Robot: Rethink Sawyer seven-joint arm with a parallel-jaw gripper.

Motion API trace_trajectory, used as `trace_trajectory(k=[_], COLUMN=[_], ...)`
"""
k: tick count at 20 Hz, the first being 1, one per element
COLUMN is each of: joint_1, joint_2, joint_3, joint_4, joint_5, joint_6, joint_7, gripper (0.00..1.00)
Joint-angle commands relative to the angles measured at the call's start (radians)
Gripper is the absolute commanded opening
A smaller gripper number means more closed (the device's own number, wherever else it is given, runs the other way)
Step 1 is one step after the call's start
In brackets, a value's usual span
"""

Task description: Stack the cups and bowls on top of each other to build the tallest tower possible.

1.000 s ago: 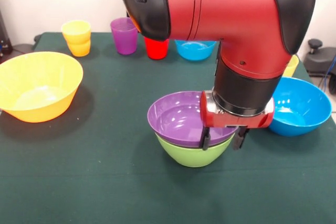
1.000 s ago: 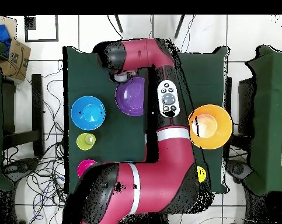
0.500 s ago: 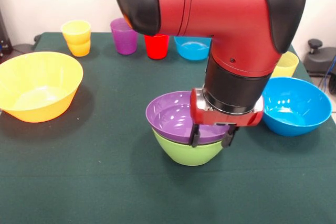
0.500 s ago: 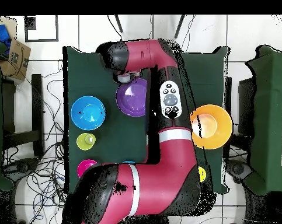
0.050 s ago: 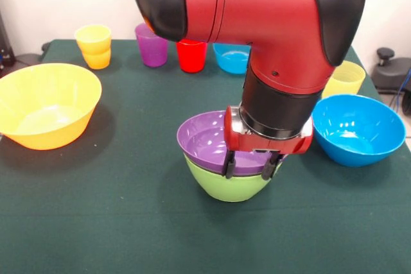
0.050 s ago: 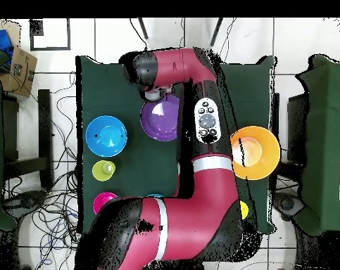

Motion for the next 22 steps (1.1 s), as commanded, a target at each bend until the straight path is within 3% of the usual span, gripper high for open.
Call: trace_trajectory(k=[1,5,7,11,16,22], joint_1=[0.028,0.031,0.038,0.016,0.03,0.037], joint_2=[-0.026,-0.133,-0.147,-0.16,-0.145,-0.162], joint_3=[-0.004,0.004,0.005,0.029,0.106,0.149], joint_4=[0.091,0.104,0.072,0.049,-0.211,-0.353], joint_5=[-0.057,-0.012,-0.01,0.0,-0.002,-0.008], joint_6=[-0.012,0.064,0.108,0.09,0.218,0.324], joint_7=[-0.149,-0.151,-0.151,-0.178,-0.225,-0.236], gripper=[1.0,1.0,1.0,1.0,1.0,1.0])
